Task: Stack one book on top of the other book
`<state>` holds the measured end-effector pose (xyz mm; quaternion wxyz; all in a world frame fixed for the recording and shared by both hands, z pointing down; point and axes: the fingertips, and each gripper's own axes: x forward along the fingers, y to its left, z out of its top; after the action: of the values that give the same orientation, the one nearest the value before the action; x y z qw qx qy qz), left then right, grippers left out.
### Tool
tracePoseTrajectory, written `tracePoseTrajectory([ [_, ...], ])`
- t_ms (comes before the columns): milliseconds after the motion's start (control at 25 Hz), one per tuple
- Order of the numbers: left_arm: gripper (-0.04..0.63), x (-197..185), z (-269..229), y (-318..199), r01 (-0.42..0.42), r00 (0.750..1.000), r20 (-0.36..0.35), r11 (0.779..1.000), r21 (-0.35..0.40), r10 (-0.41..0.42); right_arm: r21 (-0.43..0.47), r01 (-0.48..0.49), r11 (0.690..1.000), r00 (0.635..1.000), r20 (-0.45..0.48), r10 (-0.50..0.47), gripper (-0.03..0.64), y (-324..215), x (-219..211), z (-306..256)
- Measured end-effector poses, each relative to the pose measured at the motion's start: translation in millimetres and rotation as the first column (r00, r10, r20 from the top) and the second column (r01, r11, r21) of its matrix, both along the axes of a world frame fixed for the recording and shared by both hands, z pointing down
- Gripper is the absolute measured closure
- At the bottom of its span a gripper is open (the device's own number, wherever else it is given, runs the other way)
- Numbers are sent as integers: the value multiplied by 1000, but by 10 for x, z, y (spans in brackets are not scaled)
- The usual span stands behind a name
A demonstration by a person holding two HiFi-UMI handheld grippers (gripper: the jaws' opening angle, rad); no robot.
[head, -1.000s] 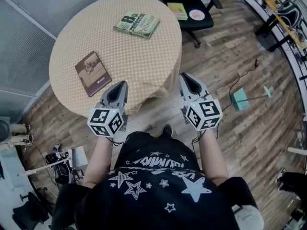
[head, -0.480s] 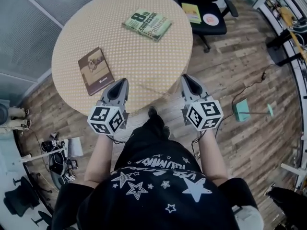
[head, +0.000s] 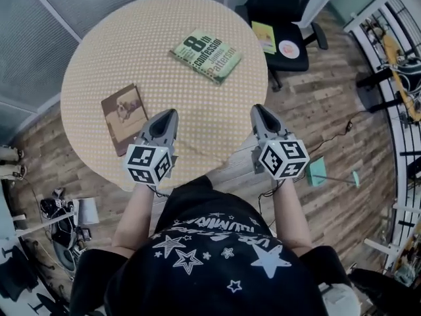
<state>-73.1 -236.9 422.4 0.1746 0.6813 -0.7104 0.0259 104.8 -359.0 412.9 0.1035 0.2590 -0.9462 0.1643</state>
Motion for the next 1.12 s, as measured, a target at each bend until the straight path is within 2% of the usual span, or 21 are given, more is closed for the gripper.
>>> tracePoseTrajectory([
  [280,586,-316,43,-45,41,998,-41,999,2,-41,-20,25,999,1000,-7,-25,577,-286,-570,-46],
  [560,586,-647,157,106,150,987,-64,989,-15,-150,-31,120,992,992,-38,-121,577,-371,-1044,56],
  [840,586,-784,290,97,271,960,-54,962,-44,-273,-44,276,960,960,-29,-277,577,-548,-1496,224],
  [1120,586,-595,263,-107,374,925,-36,924,-81,-378,-89,361,928,932,-9,-363,577,-1025,-1667,331],
])
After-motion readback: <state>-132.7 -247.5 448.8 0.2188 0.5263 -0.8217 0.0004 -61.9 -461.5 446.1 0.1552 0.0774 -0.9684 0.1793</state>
